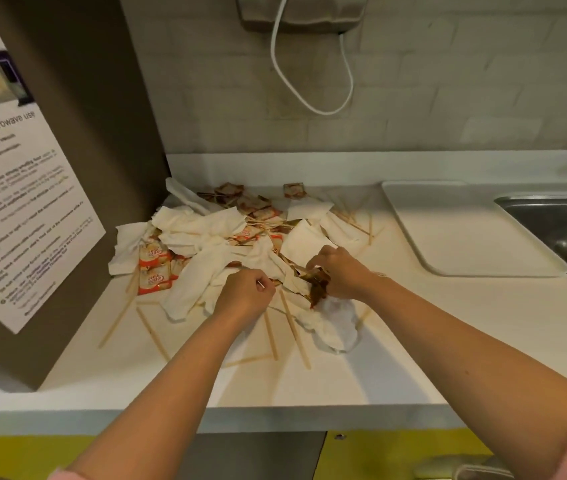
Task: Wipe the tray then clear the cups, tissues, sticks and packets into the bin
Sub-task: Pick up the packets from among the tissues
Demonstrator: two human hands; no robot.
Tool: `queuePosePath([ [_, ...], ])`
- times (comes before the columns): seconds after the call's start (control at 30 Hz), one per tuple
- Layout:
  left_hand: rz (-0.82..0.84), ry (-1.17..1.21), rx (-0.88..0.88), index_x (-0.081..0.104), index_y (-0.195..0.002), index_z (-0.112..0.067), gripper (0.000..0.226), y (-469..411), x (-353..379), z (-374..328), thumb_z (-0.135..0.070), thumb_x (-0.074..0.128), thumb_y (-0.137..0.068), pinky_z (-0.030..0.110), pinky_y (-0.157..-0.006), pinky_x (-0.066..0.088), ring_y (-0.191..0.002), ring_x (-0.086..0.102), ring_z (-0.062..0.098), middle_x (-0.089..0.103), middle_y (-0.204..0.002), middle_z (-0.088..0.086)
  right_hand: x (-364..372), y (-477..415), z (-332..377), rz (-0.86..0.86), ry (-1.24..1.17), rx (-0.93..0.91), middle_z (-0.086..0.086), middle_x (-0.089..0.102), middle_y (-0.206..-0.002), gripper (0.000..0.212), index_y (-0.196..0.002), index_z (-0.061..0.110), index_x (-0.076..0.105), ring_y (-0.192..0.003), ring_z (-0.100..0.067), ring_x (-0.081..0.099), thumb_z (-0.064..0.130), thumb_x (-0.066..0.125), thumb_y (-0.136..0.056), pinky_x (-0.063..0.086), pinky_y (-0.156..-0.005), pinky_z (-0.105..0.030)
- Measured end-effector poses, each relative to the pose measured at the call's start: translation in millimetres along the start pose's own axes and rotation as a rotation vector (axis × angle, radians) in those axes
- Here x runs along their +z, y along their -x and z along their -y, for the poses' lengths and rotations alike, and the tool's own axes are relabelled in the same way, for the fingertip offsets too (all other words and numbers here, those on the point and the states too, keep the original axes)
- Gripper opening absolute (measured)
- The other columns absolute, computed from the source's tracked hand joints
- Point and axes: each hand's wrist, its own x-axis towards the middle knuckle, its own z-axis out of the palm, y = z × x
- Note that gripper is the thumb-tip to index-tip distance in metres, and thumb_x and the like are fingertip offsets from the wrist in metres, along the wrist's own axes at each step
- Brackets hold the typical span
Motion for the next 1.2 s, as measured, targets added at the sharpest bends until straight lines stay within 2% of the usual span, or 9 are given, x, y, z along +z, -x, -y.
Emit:
queuePosePath([
  [0.1,0.012,0.006,0.002,0.07,-0.087,-0.011,0.012,-13.3,-6.7,4.5,-0.014,0.058,-0.087,0.022,-0.06,0.041,-0.069,0.051,0.012,0.057,-0.074,-0.003,1.3,-8.1,2.2,0.1,0.02,-0.022,-0.003,0.042,-0.135,0.062,-0.139,0.024,0.042,-0.116,-0.026,0.042,0.005,0.061,-0.083,0.044,-0.094,-0.034],
  [0.17,0.014,0.0,0.009,0.07,-0.087,-0.01,0.013,-21.1,-10.7,7.9,-0.013,0.057,-0.086,0.025,-0.066,0.044,-0.073,0.054,0.014,0.063,-0.079,0.002,2.2,-13.2,2.7,0.169,0.026,-0.013,-0.003,0.042,-0.136,0.065,-0.141,0.025,0.038,-0.117,-0.027,0.044,0.008,0.062,-0.084,0.046,-0.093,-0.034],
  [0.33,0.027,0.022,0.034,0.071,-0.089,-0.01,0.013,-36.9,-17.5,14.0,-0.013,0.058,-0.086,0.025,-0.068,0.043,-0.078,0.055,0.015,0.064,-0.084,0.002,-4.2,-22.5,6.3,0.229,0.062,-0.01,-0.004,0.046,-0.129,0.061,-0.138,0.026,0.043,-0.117,-0.026,0.045,0.01,0.063,-0.083,0.047,-0.092,-0.035],
  [0.53,0.041,0.046,0.063,0.071,-0.09,-0.011,0.014,-53.2,-27.5,18.4,-0.017,0.059,-0.085,0.024,-0.071,0.044,-0.079,0.057,0.016,0.063,-0.083,0.002,-18.9,-27.5,11.0,0.183,0.124,0.036,-0.004,0.049,-0.138,0.046,-0.137,0.018,0.047,-0.124,-0.023,0.046,0.005,0.042,-0.094,0.042,-0.1,-0.031],
  [0.73,0.054,0.051,0.07,0.07,-0.089,-0.013,0.014,-60.9,-30.5,16.7,-0.018,0.058,-0.086,0.026,-0.071,0.046,-0.081,0.058,0.018,0.063,-0.084,0.003,-52.1,-26.3,24.6,0.151,0.199,0.057,-0.008,0.059,-0.121,0.035,-0.124,0.013,0.057,-0.103,-0.025,0.056,0.007,0.042,-0.093,0.047,-0.082,-0.033],
  [0.87,0.047,0.04,0.068,0.07,-0.091,-0.014,0.015,-66.0,-32.4,15.3,-0.018,0.056,-0.088,0.025,-0.071,0.044,-0.082,0.056,0.017,0.061,-0.087,0.002,-73.4,-26.5,31.3,0.106,0.233,0.145,-0.006,0.058,-0.12,0.035,-0.125,0.012,0.052,-0.095,-0.023,0.054,0.013,0.047,-0.091,0.043,-0.069,-0.027],
  [1.03,0.012,0.105,0.075,0.068,-0.09,-0.011,0.019,-70.9,-34.4,13.1,-0.023,0.054,-0.091,0.03,-0.075,0.048,-0.082,0.061,0.021,0.066,-0.084,0.006,-91.6,-29.7,36.4,-0.092,-0.062,0.227,-0.009,0.056,-0.127,0.047,-0.136,0.014,0.042,-0.108,-0.026,0.056,0.009,0.051,-0.091,0.047,-0.076,-0.029],
  [1.13,0.028,0.31,0.053,0.067,-0.087,-0.008,0.026,-73.7,-33.1,6.0,-0.026,0.049,-0.096,0.026,-0.062,0.043,-0.063,0.054,0.016,0.064,-0.075,0.006,-94.0,-37.4,41.4,-0.19,-0.351,0.204,-0.012,0.056,-0.125,0.038,-0.132,0.01,0.044,-0.108,-0.026,0.056,0.009,0.044,-0.094,0.05,-0.082,-0.033],
  [1.2,0.067,0.506,-0.015,0.064,-0.086,-0.013,0.033,-73.7,-32.9,-2.9,-0.034,0.042,-0.098,0.024,-0.056,0.041,-0.059,0.05,0.013,0.061,-0.073,0.002,-91.4,-44.0,44.9,-0.18,-0.633,0.186,-0.011,0.057,-0.12,0.039,-0.133,0.008,0.044,-0.102,-0.025,0.058,0.007,0.044,-0.093,0.053,-0.084,-0.037],
])
